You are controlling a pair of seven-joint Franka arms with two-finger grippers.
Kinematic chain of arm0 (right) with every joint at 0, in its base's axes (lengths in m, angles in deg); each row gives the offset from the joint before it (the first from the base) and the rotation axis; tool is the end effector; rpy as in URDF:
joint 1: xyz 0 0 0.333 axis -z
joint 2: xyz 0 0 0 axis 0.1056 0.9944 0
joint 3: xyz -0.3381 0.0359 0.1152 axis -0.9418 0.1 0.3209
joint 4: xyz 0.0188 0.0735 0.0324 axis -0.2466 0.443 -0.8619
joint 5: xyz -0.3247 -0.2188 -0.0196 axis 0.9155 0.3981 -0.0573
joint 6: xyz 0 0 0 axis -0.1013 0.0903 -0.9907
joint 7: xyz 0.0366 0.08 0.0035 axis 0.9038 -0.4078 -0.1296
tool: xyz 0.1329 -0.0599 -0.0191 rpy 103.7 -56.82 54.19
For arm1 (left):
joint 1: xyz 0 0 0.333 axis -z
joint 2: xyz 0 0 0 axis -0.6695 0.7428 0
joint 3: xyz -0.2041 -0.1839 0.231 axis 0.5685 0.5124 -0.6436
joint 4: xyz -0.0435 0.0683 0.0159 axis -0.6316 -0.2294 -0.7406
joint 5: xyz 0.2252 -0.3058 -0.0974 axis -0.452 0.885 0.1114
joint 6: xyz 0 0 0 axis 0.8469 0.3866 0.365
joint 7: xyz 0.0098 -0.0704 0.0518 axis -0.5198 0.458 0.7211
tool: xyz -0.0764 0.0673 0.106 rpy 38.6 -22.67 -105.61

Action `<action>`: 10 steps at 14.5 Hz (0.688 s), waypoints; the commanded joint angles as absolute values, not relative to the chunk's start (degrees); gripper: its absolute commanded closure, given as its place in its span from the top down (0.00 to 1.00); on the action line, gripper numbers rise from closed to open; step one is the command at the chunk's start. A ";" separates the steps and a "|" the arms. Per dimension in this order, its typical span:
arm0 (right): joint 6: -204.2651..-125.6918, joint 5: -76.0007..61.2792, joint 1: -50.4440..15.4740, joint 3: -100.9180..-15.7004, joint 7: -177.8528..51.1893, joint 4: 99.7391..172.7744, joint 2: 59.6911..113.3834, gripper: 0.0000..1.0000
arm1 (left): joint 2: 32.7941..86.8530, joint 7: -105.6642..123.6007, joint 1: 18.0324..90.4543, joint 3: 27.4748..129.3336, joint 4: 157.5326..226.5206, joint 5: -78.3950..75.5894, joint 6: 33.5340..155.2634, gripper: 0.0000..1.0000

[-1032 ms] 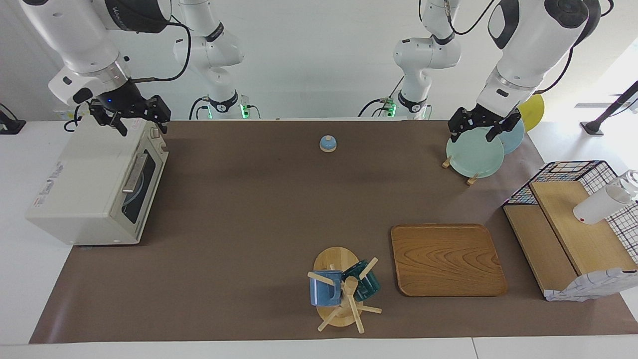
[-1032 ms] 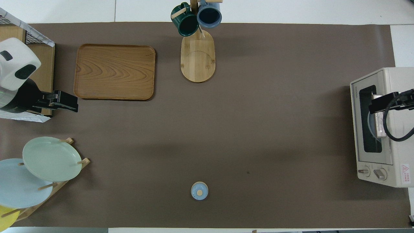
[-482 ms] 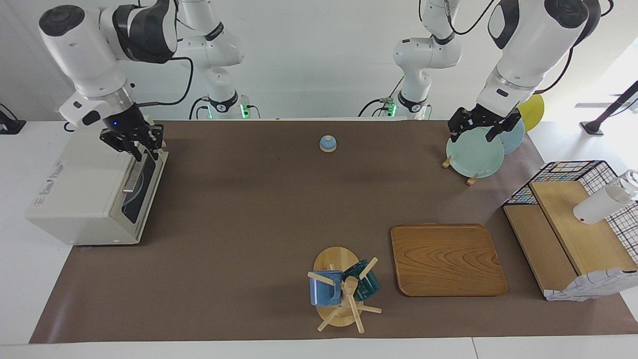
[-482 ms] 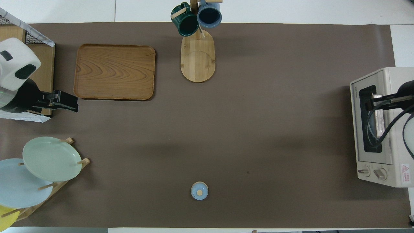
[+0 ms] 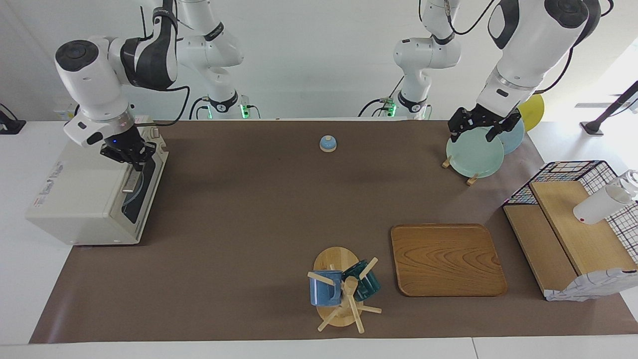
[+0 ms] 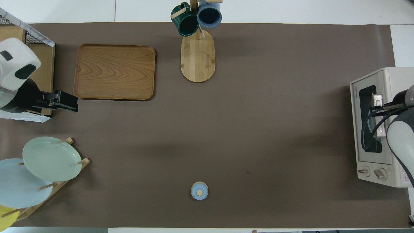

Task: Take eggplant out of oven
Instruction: 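Reach the right gripper toward the open toaster oven interior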

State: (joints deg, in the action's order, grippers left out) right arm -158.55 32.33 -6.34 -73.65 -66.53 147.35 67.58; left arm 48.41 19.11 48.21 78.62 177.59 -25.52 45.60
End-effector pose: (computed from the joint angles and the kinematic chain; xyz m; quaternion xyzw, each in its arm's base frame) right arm 0.5276 -0.0909 0.4907 0.9959 0.0582 -0.0123 0.0684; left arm 0.5307 -0.0913 0.6023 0.9988 -0.0357 -0.0335 0.0047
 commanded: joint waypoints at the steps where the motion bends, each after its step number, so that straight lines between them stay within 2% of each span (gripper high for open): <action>1: -160.93 33.86 -5.36 -73.33 -65.35 149.75 67.42 0.00 | 48.09 19.31 47.39 78.98 177.66 -24.96 45.31 1.00; 3: -161.72 38.85 -5.44 -73.16 -65.79 150.01 67.77 0.00 | 48.09 19.31 47.39 78.98 177.66 -24.96 45.31 1.00; 10: -164.62 38.18 -5.71 -73.07 -65.26 152.30 68.21 0.00 | 48.09 19.31 47.39 78.98 177.66 -24.96 45.31 1.00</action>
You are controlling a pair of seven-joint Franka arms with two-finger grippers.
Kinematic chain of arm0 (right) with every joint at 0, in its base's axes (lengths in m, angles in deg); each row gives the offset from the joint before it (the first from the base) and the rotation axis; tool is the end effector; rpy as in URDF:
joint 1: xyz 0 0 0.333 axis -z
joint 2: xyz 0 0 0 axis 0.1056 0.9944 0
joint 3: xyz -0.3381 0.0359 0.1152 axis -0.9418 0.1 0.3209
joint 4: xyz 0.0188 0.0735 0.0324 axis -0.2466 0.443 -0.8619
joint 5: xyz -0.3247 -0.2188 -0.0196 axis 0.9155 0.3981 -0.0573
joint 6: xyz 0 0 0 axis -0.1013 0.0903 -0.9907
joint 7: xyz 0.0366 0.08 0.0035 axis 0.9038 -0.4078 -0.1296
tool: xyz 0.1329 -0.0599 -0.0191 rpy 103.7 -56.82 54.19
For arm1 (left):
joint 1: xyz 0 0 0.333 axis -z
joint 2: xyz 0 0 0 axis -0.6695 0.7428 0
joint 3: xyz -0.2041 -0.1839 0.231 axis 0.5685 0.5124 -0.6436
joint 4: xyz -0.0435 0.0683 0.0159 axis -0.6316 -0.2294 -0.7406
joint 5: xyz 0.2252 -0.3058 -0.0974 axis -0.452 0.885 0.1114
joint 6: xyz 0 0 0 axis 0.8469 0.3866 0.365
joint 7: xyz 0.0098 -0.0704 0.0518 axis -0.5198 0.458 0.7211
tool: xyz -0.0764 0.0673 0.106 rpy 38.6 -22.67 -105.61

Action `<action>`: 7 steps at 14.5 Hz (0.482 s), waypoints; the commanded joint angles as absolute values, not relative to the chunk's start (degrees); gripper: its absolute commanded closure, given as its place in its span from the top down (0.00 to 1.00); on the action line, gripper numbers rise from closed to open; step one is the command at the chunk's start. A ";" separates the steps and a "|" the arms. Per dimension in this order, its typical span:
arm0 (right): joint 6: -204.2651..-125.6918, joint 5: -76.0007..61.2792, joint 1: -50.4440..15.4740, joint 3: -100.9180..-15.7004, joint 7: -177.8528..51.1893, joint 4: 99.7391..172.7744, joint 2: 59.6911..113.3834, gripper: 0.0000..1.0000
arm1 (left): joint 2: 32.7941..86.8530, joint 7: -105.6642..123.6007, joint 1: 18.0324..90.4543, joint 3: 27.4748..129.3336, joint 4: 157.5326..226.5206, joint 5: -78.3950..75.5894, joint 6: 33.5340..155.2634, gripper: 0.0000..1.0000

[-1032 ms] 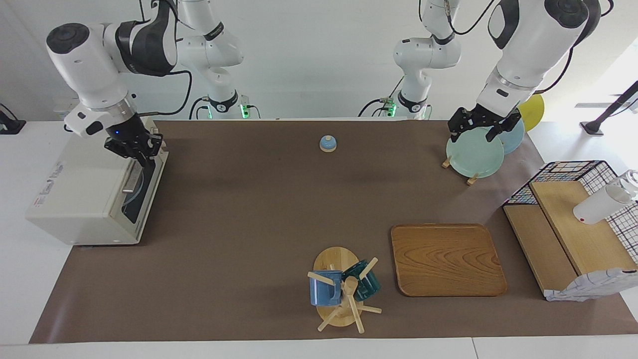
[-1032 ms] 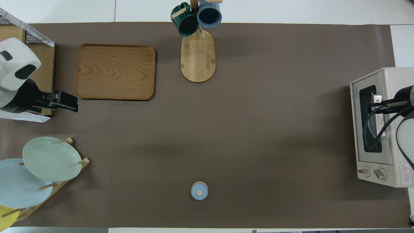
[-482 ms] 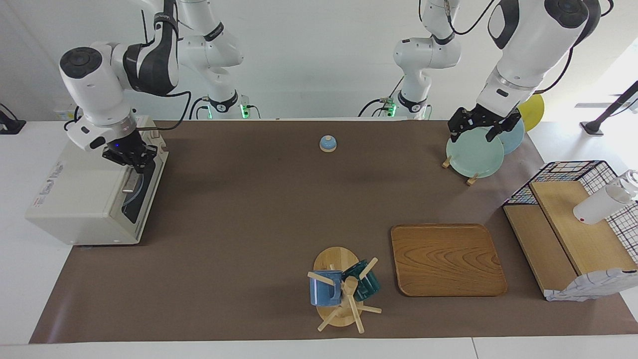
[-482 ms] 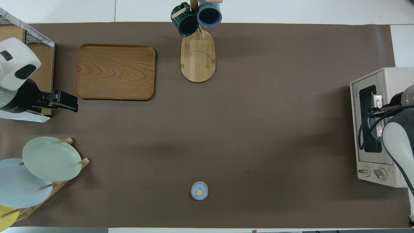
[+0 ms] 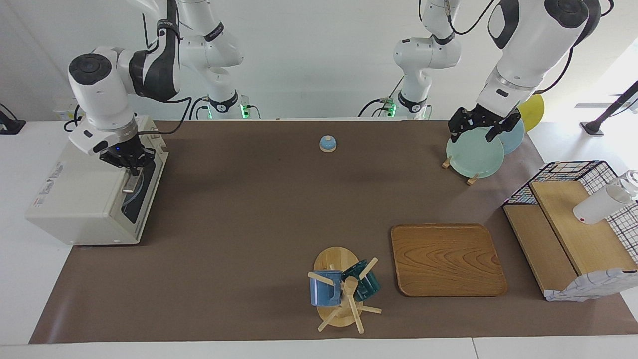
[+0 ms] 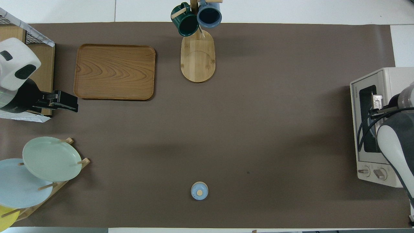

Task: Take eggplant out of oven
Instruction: 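Reach the right gripper toward the open toaster oven interior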

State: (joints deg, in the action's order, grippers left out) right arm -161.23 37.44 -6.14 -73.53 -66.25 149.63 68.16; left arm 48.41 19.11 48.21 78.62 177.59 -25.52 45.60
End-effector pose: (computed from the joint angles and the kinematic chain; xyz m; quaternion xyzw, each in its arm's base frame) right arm 0.5269 -0.0990 0.4721 0.9911 0.0763 -0.0201 0.1077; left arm 0.5307 -0.0913 0.6023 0.9988 -0.0357 -0.0335 0.0047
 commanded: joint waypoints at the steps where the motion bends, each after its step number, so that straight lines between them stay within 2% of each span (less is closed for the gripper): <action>1: -165.67 37.13 -5.88 -73.07 -65.18 152.56 68.64 0.00 | 48.09 19.31 47.39 78.98 177.66 -24.96 45.31 1.00; 7: -171.65 33.07 -8.16 -72.98 -64.31 152.65 73.47 0.00 | 48.09 19.31 47.39 78.98 177.66 -24.96 45.31 1.00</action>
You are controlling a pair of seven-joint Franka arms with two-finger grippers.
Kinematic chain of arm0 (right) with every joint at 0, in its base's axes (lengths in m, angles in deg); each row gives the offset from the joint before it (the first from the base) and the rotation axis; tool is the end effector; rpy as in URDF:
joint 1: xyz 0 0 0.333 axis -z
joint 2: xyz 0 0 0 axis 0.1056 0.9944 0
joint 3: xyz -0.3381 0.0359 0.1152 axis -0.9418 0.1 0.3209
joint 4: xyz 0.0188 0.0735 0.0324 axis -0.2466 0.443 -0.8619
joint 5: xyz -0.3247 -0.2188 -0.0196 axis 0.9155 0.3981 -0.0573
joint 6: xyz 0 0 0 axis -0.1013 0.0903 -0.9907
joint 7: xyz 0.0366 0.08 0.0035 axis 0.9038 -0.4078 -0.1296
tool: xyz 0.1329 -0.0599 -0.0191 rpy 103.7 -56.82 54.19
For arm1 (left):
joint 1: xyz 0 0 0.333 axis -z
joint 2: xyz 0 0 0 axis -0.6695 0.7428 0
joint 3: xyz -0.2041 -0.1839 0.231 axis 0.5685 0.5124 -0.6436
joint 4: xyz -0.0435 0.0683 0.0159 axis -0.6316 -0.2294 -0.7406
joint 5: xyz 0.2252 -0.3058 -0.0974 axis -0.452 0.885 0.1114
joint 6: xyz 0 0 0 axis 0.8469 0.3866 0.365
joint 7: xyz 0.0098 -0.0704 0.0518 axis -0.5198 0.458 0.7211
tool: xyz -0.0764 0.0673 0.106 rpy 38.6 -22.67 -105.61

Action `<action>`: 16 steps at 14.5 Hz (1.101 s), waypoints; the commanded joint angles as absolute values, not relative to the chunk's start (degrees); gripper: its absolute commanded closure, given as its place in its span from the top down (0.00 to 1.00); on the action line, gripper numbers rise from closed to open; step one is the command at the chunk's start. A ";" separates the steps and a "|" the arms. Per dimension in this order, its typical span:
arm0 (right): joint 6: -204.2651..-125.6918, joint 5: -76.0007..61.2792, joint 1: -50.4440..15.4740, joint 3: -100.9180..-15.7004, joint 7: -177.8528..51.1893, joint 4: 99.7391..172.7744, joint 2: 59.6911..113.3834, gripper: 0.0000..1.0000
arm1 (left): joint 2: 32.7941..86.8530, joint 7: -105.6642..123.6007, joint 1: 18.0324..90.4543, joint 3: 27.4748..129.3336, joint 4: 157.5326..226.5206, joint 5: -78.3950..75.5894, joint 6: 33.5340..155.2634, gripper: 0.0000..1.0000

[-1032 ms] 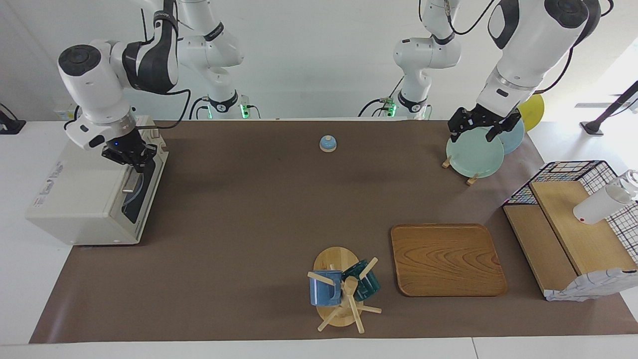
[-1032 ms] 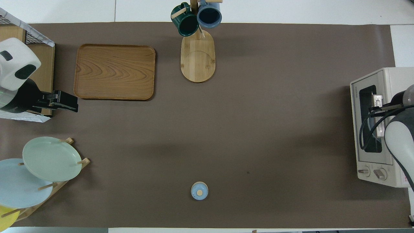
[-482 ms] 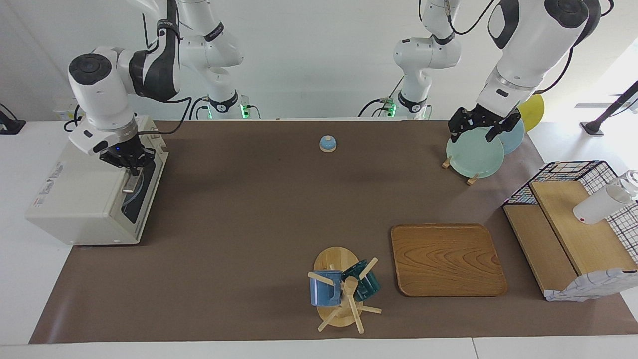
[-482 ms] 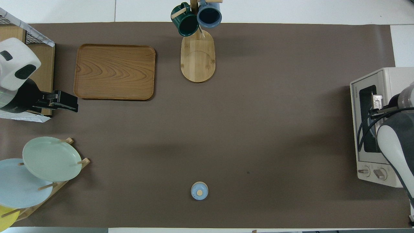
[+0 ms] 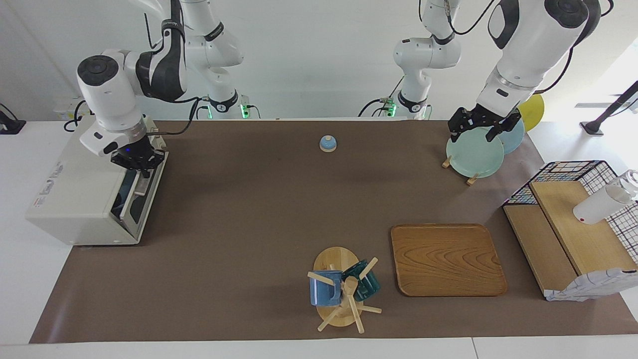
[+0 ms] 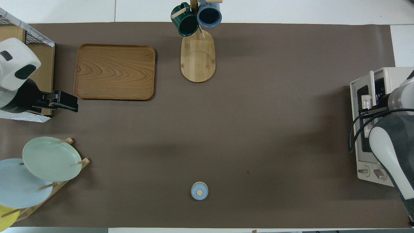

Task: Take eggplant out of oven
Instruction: 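Reach the right gripper toward the open toaster oven interior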

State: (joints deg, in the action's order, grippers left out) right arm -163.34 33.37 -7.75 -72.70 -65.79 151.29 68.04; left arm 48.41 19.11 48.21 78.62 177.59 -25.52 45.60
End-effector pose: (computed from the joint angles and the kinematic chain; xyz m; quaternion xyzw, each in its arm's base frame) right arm 0.5293 -0.0683 0.4615 0.9937 0.0819 -0.0079 0.0759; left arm 0.5307 -0.0913 0.6023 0.9988 -0.0357 -0.0335 0.0047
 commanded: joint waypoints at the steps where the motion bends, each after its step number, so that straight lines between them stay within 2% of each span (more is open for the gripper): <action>1: -172.27 32.99 -9.04 -72.89 -62.21 152.56 74.18 0.00 | 48.09 19.31 47.39 78.98 177.66 -24.96 45.31 1.00; 6: -180.00 32.72 -10.54 -72.89 -60.34 156.86 75.41 0.00 | 48.09 19.31 47.39 78.98 177.66 -24.96 45.31 1.00; 10: -184.74 28.86 -12.73 -72.63 -58.86 157.31 79.71 0.00 | 48.09 19.31 47.39 78.98 177.66 -24.96 45.31 1.00; 13: -185.54 28.07 -13.18 -72.63 -55.35 157.22 82.18 0.00 | 48.09 19.40 47.39 78.98 177.66 -24.96 45.31 1.00; 16: -185.02 27.10 -14.41 -72.54 -53.75 157.05 82.18 0.00 | 48.09 19.31 47.39 78.98 177.66 -24.96 45.23 1.00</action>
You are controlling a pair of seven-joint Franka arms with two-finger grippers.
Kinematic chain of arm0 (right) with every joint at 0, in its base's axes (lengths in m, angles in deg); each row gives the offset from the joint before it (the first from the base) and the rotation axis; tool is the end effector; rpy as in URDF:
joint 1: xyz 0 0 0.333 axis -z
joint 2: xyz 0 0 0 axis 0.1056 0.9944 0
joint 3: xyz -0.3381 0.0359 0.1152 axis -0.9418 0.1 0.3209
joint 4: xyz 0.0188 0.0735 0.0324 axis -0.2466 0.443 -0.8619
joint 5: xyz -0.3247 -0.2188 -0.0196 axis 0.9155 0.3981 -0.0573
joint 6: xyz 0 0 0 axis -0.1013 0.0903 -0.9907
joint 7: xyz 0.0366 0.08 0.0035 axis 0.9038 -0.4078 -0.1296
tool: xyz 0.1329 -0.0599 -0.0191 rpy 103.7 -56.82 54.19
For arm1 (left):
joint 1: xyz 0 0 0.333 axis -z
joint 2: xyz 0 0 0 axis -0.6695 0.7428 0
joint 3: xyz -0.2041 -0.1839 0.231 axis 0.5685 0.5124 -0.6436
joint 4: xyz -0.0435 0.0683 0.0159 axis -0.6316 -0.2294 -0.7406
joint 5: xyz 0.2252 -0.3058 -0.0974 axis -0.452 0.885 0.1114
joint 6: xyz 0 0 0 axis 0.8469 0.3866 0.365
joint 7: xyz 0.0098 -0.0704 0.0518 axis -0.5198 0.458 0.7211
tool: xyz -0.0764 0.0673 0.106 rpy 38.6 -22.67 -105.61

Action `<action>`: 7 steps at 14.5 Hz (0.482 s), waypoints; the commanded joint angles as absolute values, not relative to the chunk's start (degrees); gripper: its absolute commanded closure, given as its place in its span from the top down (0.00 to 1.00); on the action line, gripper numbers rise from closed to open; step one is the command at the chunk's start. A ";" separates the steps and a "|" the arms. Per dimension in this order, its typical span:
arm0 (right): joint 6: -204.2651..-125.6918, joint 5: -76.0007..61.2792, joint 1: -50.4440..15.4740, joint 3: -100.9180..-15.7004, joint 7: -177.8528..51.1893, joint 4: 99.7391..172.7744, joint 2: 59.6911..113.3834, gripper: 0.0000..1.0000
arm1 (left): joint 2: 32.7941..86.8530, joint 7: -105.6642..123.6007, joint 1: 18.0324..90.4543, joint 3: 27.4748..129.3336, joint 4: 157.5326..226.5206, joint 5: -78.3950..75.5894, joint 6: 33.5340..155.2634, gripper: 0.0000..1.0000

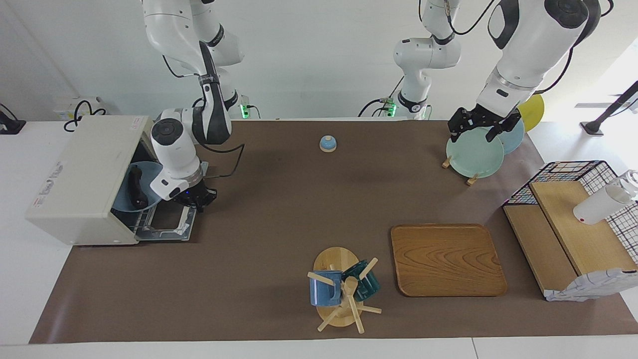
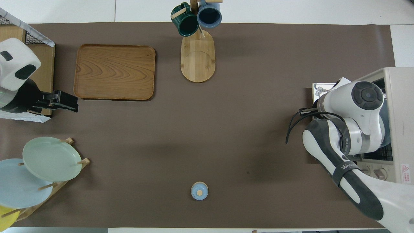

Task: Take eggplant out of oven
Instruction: 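Reach the right gripper toward the open toaster oven interior, then grasp the light blue plate inside the oven with the right gripper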

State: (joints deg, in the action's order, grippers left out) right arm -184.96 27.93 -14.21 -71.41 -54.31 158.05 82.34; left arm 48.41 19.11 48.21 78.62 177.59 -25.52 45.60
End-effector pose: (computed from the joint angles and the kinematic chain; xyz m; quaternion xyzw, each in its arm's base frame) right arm 0.5641 0.0199 0.3043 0.9983 0.0424 0.0090 0.0377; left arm 0.5307 -0.0913 0.6023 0.9988 -0.0357 -0.0335 0.0047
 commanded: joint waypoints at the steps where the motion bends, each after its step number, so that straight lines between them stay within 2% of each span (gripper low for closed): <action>1: -184.76 24.14 -14.76 -72.54 -53.58 156.78 82.18 0.00 | 48.09 19.31 47.39 78.98 177.66 -24.96 45.31 1.00; 4: -184.23 13.77 -16.42 -72.45 -53.58 156.26 81.57 0.00 | 48.09 19.31 47.39 78.98 177.66 -24.96 45.31 1.00; 7: -175.64 13.12 -18.37 -72.72 -53.40 151.00 80.34 0.01 | 48.09 19.31 47.39 78.98 177.66 -24.96 45.31 1.00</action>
State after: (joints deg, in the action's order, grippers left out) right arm -181.34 14.54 -17.29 -72.01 -53.77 154.27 81.78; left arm 48.41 19.11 48.21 78.62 177.59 -25.52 45.60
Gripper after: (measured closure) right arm 0.991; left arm 0.000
